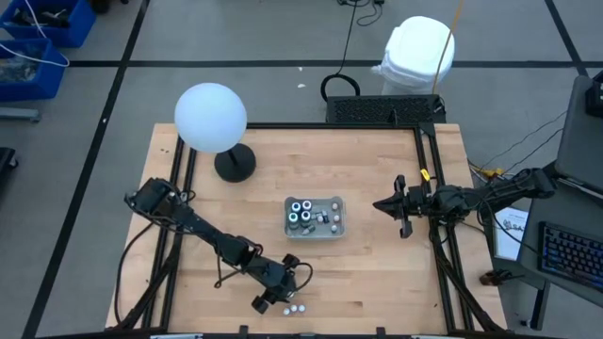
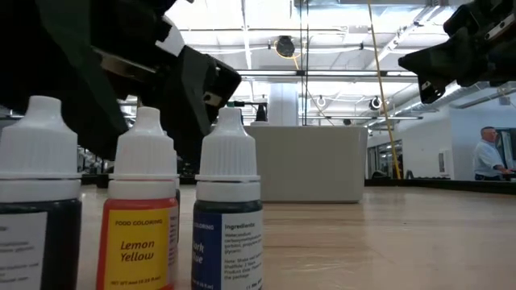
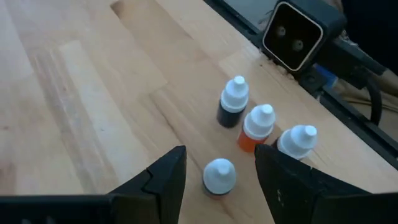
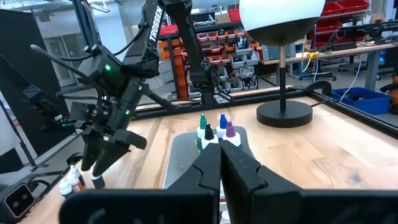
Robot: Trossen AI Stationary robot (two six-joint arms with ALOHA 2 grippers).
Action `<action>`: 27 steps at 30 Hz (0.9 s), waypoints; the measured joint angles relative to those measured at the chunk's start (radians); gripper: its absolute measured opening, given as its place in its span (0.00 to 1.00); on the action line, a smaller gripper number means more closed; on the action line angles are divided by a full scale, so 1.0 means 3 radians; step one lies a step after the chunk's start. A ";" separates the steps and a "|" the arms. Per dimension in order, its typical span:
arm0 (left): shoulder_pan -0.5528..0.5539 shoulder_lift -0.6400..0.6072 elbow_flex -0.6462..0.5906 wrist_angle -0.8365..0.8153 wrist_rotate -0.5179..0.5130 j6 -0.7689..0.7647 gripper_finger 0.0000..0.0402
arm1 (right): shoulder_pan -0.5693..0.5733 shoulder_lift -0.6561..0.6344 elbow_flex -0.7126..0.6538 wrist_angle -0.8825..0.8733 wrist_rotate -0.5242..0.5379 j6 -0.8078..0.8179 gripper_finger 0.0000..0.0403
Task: Pick & Place food coloring
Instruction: Put the small red food coloring bottle into the gray bin
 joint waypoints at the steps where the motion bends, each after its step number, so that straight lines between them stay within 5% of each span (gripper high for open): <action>1: 0.0005 -0.0001 0.0000 -0.0005 -0.0002 -0.0002 0.49 | 0.0000 0.0000 0.0000 -0.0006 0.0000 -0.0002 0.00; 27: 0.0056 0.0121 -0.0001 0.0062 0.0089 -0.0097 0.49 | 0.0000 -0.0001 0.0000 -0.0018 0.0003 -0.0020 0.00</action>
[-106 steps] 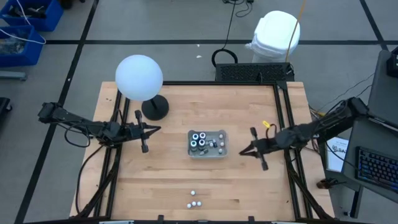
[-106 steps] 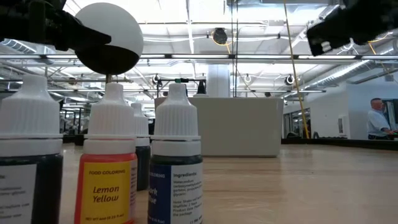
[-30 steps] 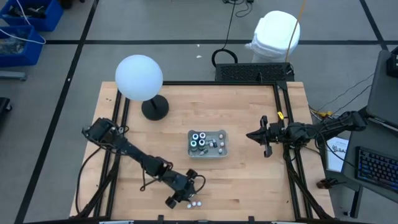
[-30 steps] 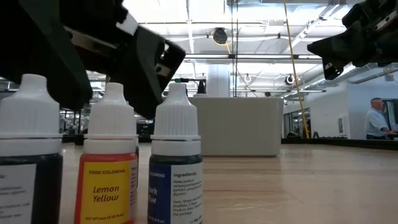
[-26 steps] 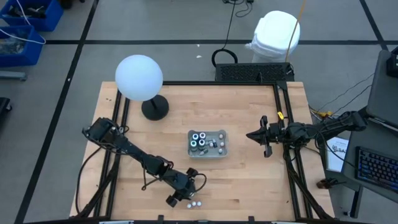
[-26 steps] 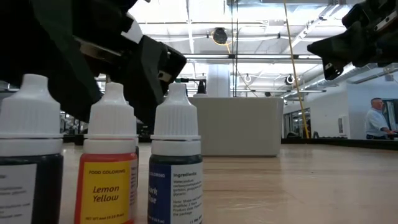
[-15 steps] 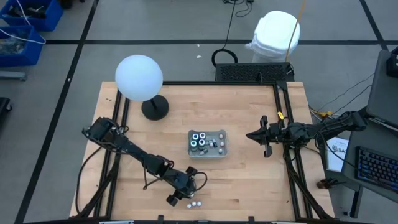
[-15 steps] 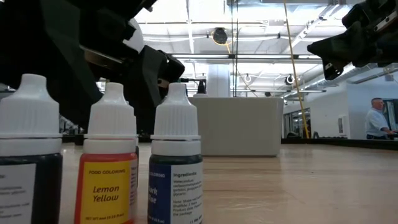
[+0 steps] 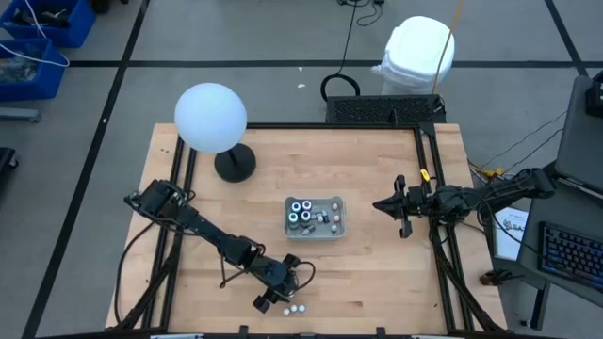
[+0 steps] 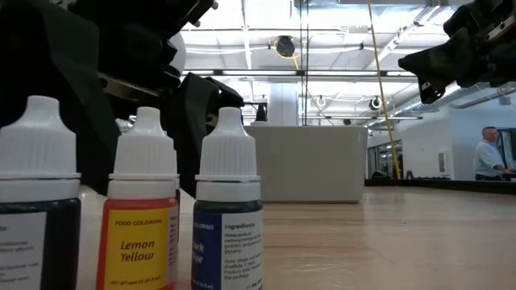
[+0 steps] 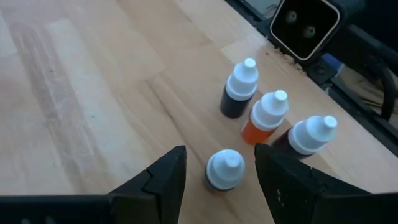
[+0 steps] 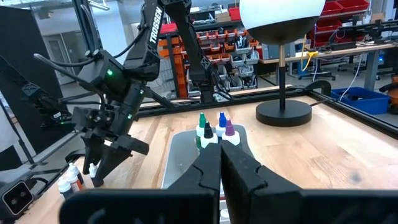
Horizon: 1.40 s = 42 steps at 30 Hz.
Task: Pick & Place food coloring
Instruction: Put the small red food coloring bottle into the gray bin
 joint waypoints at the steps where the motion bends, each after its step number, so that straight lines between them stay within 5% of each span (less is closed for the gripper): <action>1: 0.0000 0.0000 0.0000 0.0008 0.0000 0.0008 0.49 | 0.0001 0.0001 0.0000 0.0000 0.0000 0.0000 0.00; 8: -0.0012 0.0000 0.0000 0.0028 -0.0060 0.0042 0.45 | 0.0000 0.0000 0.0000 -0.0001 0.0000 0.0001 0.00; 20: -0.0018 -0.0037 -0.0003 -0.0005 -0.0061 0.0143 0.16 | 0.0000 0.0000 0.0000 -0.0003 0.0000 0.0001 0.00; 35: 0.0041 -0.1247 -0.0229 -0.0356 -0.0403 0.0672 0.16 | 0.0000 0.0001 0.0000 -0.0001 -0.0001 0.0003 0.00; 42: 0.0150 -0.1447 -0.0268 -0.0557 -0.0010 0.0583 0.16 | 0.0000 0.0001 0.0000 -0.0001 -0.0001 0.0004 0.00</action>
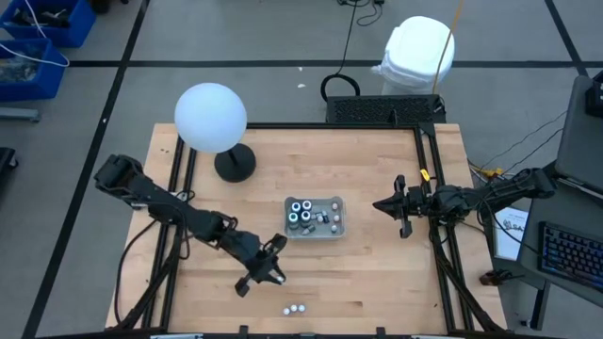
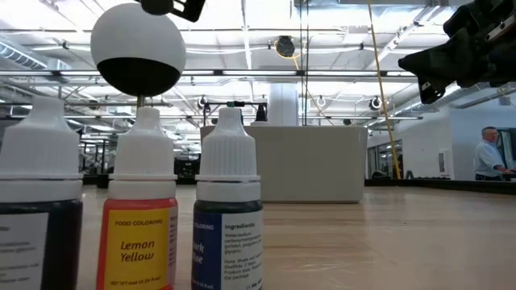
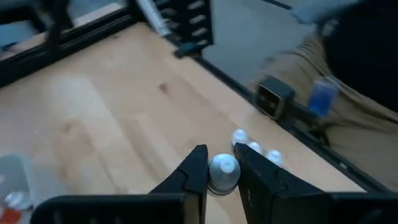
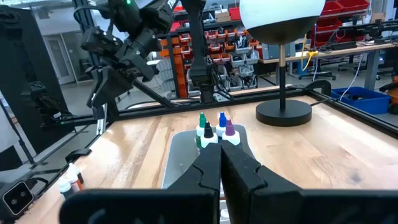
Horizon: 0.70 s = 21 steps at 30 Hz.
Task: Pick & Place food coloring
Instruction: Put the small red food coloring bottle into the gray bin
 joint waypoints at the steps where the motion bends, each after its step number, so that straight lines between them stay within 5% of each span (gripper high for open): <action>1: 0.0005 0.0000 0.0001 0.0024 -0.0087 -0.0093 0.16 | 0.0000 0.0000 0.0000 0.0000 -0.0001 -0.0001 0.00; 7: 0.0163 0.0000 0.0211 -0.0152 -0.0490 -0.0451 0.16 | -0.0006 -0.0001 0.0000 0.0000 0.0014 0.0012 0.00; 21: 0.0911 0.0953 0.1562 -0.0729 -0.0201 0.0056 0.16 | -0.0013 0.0065 0.0000 -0.0021 0.0198 0.0046 0.00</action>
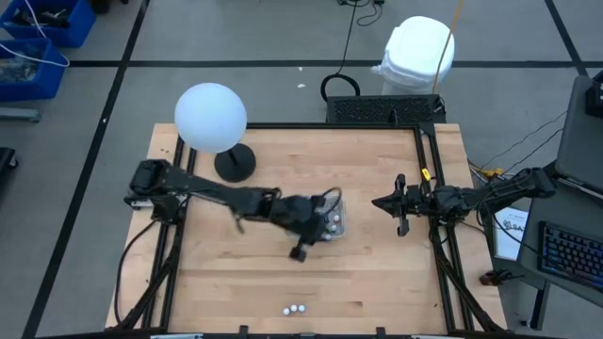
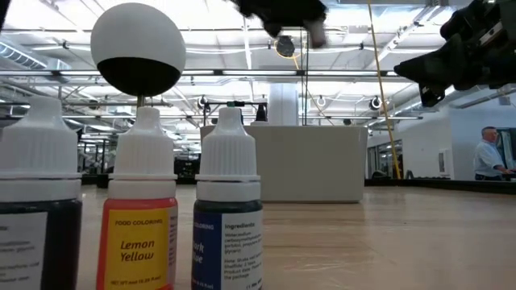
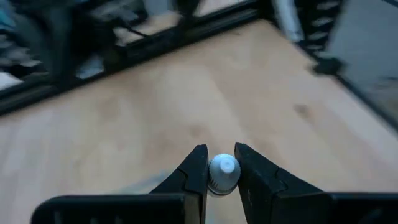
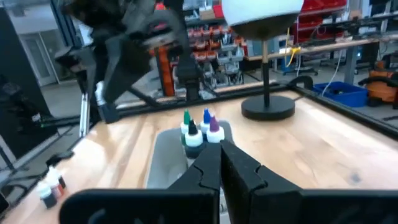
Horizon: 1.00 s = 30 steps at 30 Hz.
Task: Pick & Place food coloring
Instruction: Put the small red food coloring bottle into the gray bin
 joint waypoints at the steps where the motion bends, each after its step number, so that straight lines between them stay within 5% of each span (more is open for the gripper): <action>1: 0.0061 0.0082 0.0039 0.0072 0.0006 0.0047 0.16 | 0.0000 0.0016 0.0000 -0.0013 -0.0001 0.0001 0.00; 12: 0.0496 0.0714 0.0040 0.0721 0.0046 -0.0257 0.16 | 0.0000 0.0126 0.0000 -0.0040 -0.0006 -0.0025 0.00; 30: 0.0433 0.0819 0.0039 0.0436 -0.0007 -0.0296 0.16 | 0.0000 0.0129 0.0000 -0.0040 -0.0006 -0.0025 0.00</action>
